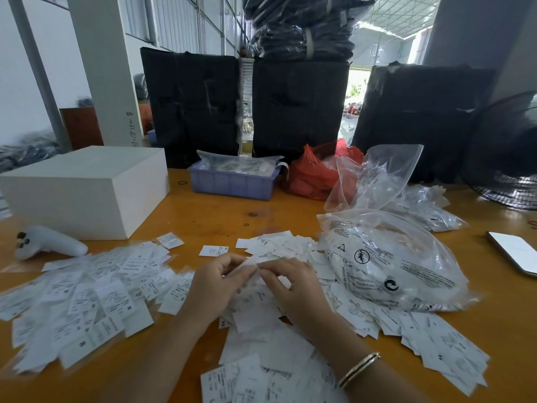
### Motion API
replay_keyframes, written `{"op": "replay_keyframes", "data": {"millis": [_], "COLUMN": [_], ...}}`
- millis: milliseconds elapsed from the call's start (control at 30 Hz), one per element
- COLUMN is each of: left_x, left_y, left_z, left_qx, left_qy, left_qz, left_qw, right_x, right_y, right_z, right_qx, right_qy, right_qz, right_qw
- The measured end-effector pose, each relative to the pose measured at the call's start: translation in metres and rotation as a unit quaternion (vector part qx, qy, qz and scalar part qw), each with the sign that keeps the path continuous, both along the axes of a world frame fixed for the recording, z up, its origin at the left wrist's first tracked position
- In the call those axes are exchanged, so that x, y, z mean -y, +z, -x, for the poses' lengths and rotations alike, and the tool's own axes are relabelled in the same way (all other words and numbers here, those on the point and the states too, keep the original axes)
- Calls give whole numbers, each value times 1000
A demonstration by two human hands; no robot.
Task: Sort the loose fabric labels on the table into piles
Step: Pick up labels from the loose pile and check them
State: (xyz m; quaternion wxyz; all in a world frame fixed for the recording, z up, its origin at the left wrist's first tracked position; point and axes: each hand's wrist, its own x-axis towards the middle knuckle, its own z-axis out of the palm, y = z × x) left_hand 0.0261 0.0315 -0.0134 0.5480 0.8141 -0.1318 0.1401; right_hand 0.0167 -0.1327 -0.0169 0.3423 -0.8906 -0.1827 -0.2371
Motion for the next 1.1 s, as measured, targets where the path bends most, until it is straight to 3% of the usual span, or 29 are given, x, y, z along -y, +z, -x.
{"op": "replay_keyframes", "data": {"millis": [100,167,267,367,500,600,700,767,867,967,1100], "left_x": [-1,-1,-3,-11,-28,-41,-53,-57,-56,-58,-51], "left_y": [-1,-1,2,2,-1,-2,-3,-4,-5,-7,-4], "left_z": [-1,0,-2,-7,-16,-20,-20,-19,-20,-19,-17], "left_qx": [-10,-9,-6,-6,-6,2,0,-12,-35,-24,85], "left_qy": [10,16,60,137,226,269,310,341,391,407,352], "left_qz": [-8,-12,-8,2,1,-19,-77,-142,-236,-278,-294], "left_qw": [1000,1000,998,991,974,963,948,929,889,870,885], "right_x": [-3,-7,0,25,72,117,155,164,166,167,169], "right_y": [-1,0,7,20,43,54,50,44,34,27,26], "right_z": [1,3,3,-3,-19,-34,-44,-44,-42,-41,-41], "right_qx": [12,23,22,35,96,37,-168,-253,-246,-212,-208], "right_qy": [-11,-5,-32,-106,-200,-324,-388,-379,-374,-378,-378], "right_qz": [172,226,190,57,-76,-10,150,193,172,128,74], "right_qw": [985,974,981,992,972,945,894,869,878,892,899]}}
